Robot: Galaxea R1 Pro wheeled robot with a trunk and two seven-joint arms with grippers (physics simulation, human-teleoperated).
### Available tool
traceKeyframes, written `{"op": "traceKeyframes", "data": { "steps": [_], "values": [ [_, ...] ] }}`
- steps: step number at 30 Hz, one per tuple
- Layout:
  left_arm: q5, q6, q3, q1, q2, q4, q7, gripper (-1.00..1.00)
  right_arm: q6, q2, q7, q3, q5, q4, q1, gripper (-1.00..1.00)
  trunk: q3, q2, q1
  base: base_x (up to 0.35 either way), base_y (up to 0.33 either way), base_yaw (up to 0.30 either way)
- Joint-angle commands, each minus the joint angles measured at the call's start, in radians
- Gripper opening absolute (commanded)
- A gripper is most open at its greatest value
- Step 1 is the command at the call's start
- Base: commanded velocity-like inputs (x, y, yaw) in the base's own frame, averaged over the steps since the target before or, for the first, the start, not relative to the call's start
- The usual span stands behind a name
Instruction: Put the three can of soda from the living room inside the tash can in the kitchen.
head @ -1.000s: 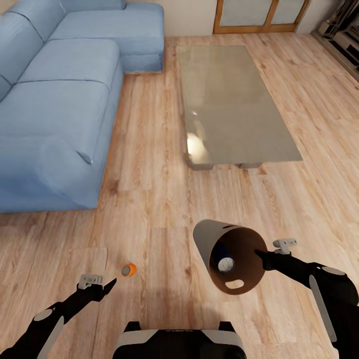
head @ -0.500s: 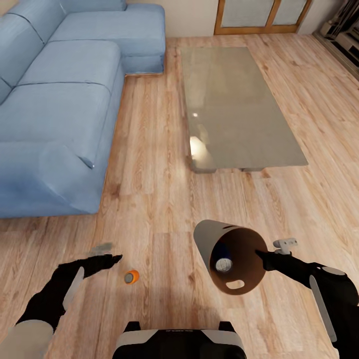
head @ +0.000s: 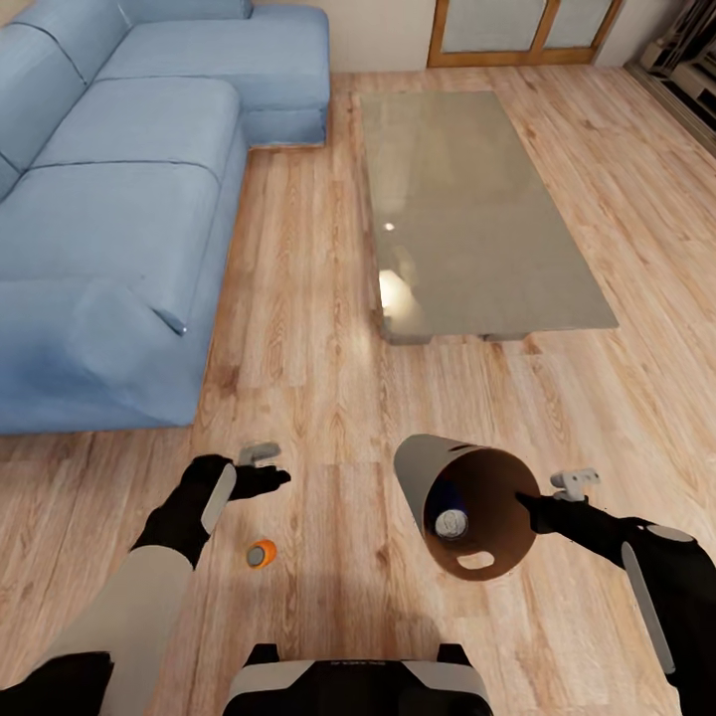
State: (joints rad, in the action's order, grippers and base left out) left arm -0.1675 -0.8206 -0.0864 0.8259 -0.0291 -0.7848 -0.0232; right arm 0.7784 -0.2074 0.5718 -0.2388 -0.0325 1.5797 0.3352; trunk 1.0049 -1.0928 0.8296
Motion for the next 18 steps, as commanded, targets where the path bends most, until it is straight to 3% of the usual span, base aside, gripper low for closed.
{"op": "traceKeyframes", "data": {
  "steps": [1,3,5,7,9,10,11,16,18],
  "values": [
    [-0.001,0.000,0.000,0.000,-0.001,0.014,0.000,1.00,0.010,-0.002,0.004,0.000,0.026,0.002,0.010,-1.00,0.003,-0.007,0.004,0.000,0.000,0.000],
    [0.002,0.000,0.002,0.001,-0.001,0.047,0.002,1.00,0.052,-0.049,0.004,-0.007,0.025,0.003,0.083,-1.00,0.010,-0.021,0.011,0.000,0.000,0.000],
    [0.004,-0.001,0.003,0.001,0.001,0.054,0.003,1.00,0.104,-0.077,0.004,-0.008,0.024,0.003,0.126,-1.00,0.018,-0.035,0.019,0.000,0.000,0.000],
    [0.006,-0.007,0.004,0.001,0.004,0.061,0.005,1.00,0.216,-0.130,0.003,-0.006,0.026,-0.005,0.233,-1.00,0.026,-0.049,0.027,0.000,0.000,0.000],
    [0.007,-0.010,0.006,0.002,0.005,0.063,0.010,1.00,0.259,-0.167,0.003,-0.002,0.027,-0.017,0.311,-1.00,0.034,-0.063,0.034,0.000,0.000,0.000],
    [0.007,-0.011,0.006,0.002,0.006,0.064,0.022,1.00,0.269,-0.192,0.003,0.000,0.027,-0.029,0.352,-1.00,0.037,-0.070,0.038,0.000,0.000,0.000],
    [0.006,-0.011,0.004,0.002,0.008,0.064,0.051,1.00,0.269,-0.244,0.006,0.003,0.028,-0.052,0.414,-1.00,0.041,-0.077,0.042,0.000,0.000,0.000],
    [0.006,-0.012,0.001,0.002,0.010,0.064,0.072,1.00,0.269,-0.333,0.020,0.006,0.033,-0.066,0.488,-1.00,0.044,-0.084,0.046,0.000,0.000,0.000],
    [0.007,-0.011,0.001,0.002,0.010,0.064,0.074,1.00,0.269,-0.347,0.022,0.008,0.032,-0.062,0.495,-1.00,0.044,-0.084,0.046,0.000,0.000,0.000]
  ]
}}
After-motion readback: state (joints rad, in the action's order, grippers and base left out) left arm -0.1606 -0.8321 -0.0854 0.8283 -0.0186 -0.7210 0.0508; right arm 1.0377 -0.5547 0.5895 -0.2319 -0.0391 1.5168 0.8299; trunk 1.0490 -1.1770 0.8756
